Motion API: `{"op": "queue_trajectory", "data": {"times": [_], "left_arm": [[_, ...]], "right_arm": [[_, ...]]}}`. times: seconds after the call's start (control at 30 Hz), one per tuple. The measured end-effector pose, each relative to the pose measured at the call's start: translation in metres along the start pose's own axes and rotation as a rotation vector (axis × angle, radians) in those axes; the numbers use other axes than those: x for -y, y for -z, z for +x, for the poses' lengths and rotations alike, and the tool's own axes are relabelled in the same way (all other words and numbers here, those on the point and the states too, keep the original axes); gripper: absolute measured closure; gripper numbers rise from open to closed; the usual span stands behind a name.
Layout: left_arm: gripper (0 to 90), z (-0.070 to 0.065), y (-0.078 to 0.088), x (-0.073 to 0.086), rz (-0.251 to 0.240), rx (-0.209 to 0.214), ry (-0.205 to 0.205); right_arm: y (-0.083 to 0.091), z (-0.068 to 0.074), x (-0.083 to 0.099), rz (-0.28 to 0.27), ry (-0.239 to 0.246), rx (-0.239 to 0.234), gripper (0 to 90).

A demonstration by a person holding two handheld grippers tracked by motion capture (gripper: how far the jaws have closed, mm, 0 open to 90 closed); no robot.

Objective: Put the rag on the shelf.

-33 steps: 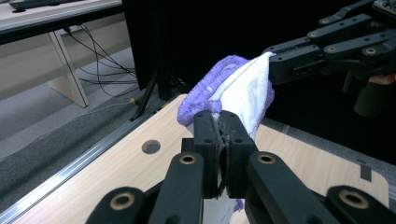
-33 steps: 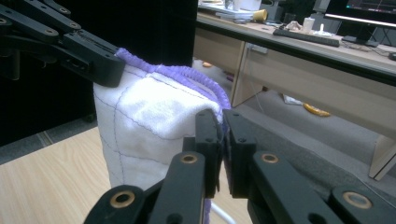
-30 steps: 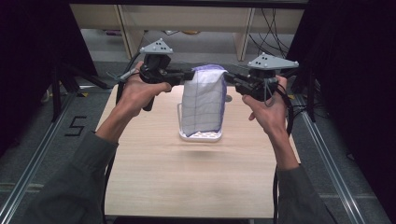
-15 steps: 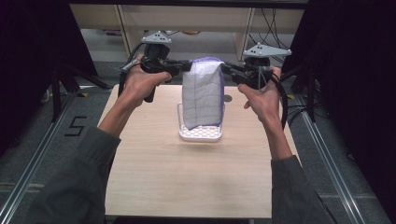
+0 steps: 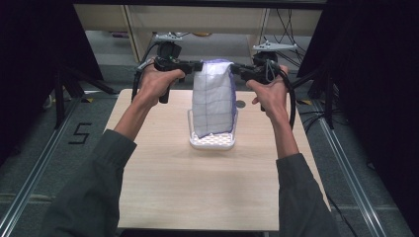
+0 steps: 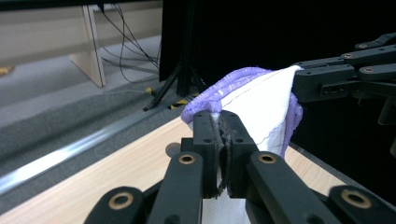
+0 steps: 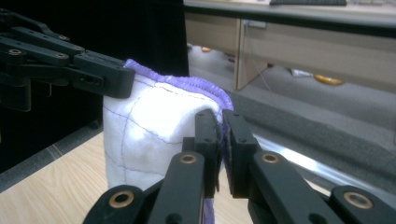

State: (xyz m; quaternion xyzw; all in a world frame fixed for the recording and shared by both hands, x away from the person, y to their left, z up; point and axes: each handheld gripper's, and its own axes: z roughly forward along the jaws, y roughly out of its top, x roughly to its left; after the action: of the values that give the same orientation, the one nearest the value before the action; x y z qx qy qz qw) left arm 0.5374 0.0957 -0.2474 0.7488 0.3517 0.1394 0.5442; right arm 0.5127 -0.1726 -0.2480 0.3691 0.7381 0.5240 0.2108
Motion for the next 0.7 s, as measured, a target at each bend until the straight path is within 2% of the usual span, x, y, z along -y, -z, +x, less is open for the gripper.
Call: {"op": "queue_trajectory", "data": {"times": [0.1,0.17,0.27,0.37,0.43,0.47,0.53,0.7], "left_arm": [[85.4,0.006,-0.009,0.003,0.005,0.011,0.025],[85.3,0.01,-0.015,0.005,0.019,0.016,0.04],[85.2,0.016,-0.026,0.01,0.053,0.007,0.045],[85.1,0.021,-0.034,0.014,0.066,0.013,0.066],[85.1,0.026,-0.04,0.018,0.087,0.008,0.075],[85.0,0.029,-0.042,0.021,0.093,0.003,0.082],[84.8,0.034,-0.047,0.027,0.102,0.003,0.108],[84.7,0.048,-0.058,0.045,0.138,0.003,0.149]], "right_arm": [[-0.009,-0.005,0.003,0.021,-0.033,-0.003,86.0],[-0.015,-0.009,0.005,0.034,-0.025,-0.002,85.9],[-0.023,-0.012,0.009,0.062,-0.037,0.001,85.8],[-0.032,-0.017,0.014,0.093,-0.052,0.011,85.8],[-0.037,-0.021,0.018,0.113,-0.079,0.007,85.7],[-0.041,-0.024,0.02,0.119,-0.072,0.0,85.7],[-0.045,-0.026,0.025,0.139,-0.102,0.009,85.7],[-0.058,-0.035,0.041,0.181,-0.136,0.002,85.6]]}}
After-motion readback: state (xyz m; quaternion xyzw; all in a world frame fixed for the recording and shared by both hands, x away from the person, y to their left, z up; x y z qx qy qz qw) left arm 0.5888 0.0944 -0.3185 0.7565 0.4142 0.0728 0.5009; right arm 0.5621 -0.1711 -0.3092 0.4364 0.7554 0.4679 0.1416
